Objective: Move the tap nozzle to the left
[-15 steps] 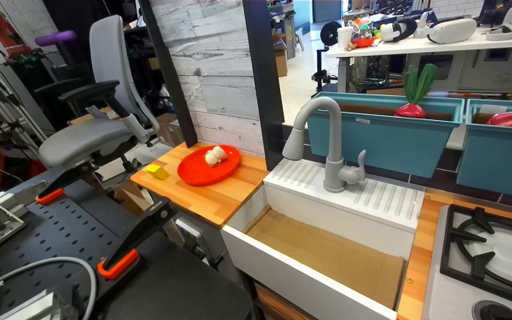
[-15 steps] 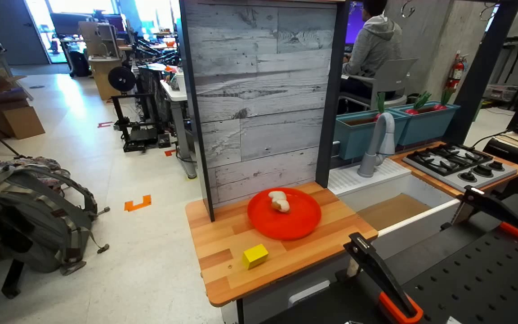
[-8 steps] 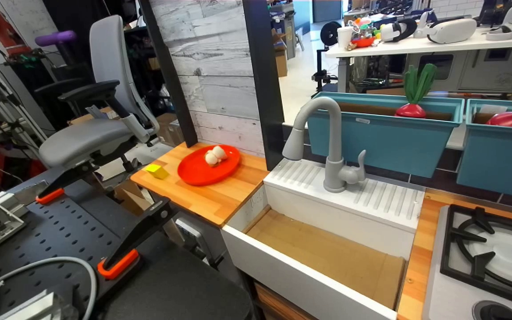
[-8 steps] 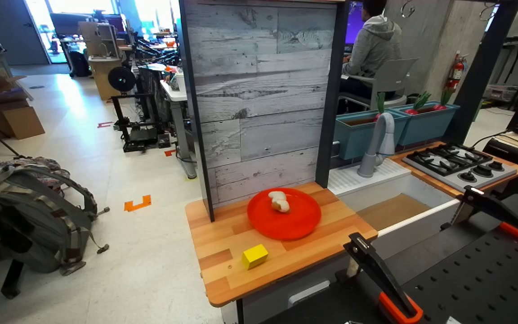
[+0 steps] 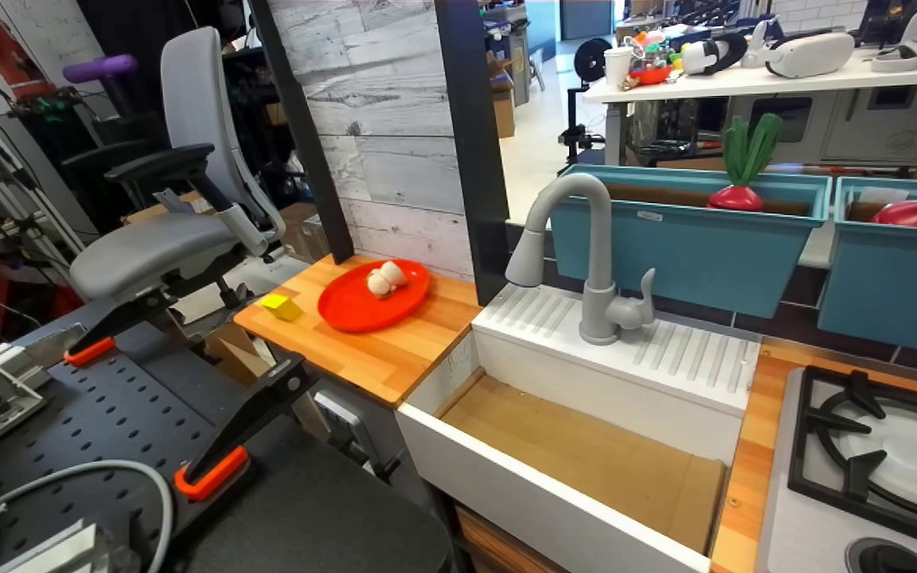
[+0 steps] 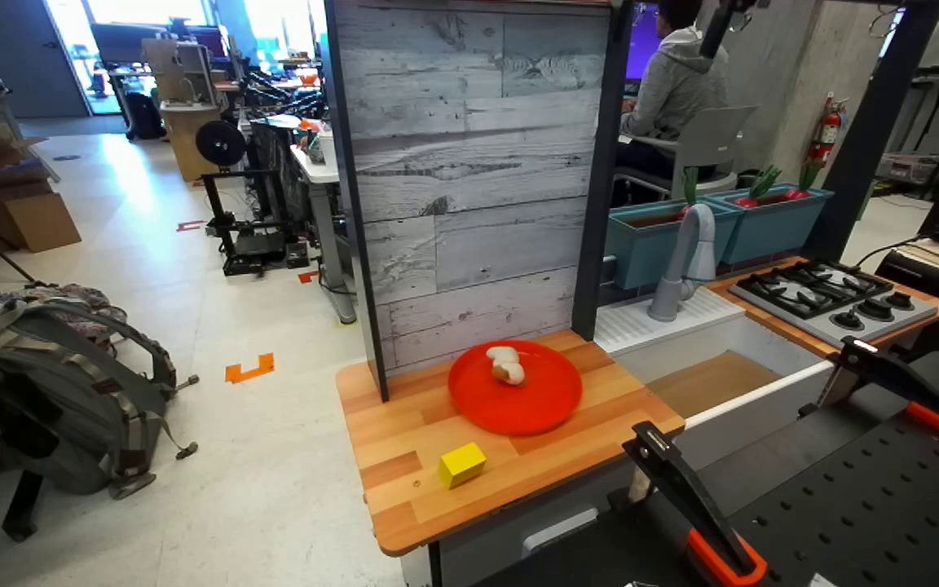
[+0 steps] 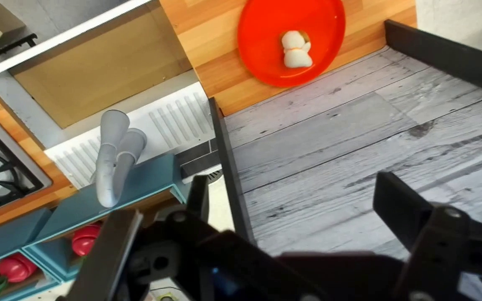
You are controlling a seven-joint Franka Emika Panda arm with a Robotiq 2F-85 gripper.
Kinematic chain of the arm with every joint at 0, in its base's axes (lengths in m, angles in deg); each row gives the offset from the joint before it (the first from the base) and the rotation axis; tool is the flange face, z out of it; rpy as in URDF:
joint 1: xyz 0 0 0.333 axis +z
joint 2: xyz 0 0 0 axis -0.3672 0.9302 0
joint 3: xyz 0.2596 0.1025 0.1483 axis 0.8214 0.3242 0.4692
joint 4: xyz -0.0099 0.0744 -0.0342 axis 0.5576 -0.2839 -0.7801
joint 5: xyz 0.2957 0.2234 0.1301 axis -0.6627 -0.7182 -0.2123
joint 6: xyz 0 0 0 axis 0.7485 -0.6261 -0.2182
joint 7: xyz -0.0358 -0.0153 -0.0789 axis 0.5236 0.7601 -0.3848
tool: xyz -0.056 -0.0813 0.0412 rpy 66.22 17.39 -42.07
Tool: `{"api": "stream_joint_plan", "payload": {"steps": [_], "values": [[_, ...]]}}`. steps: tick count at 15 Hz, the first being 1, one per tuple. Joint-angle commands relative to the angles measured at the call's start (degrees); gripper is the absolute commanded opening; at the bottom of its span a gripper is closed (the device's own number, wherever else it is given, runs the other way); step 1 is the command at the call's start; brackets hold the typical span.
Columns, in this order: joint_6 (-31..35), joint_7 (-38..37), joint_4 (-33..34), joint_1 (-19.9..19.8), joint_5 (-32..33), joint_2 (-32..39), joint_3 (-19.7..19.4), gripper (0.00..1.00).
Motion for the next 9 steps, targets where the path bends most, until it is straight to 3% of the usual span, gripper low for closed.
{"api": "stream_joint_plan", "payload": {"steps": [1, 9], "values": [[3.61, 1.06, 2.57, -0.96, 2.02, 5.95, -3.02, 1.0], [8.32, 5.44, 8.49, -2.74, 2.33, 18.31, -8.45, 1.0]]}}
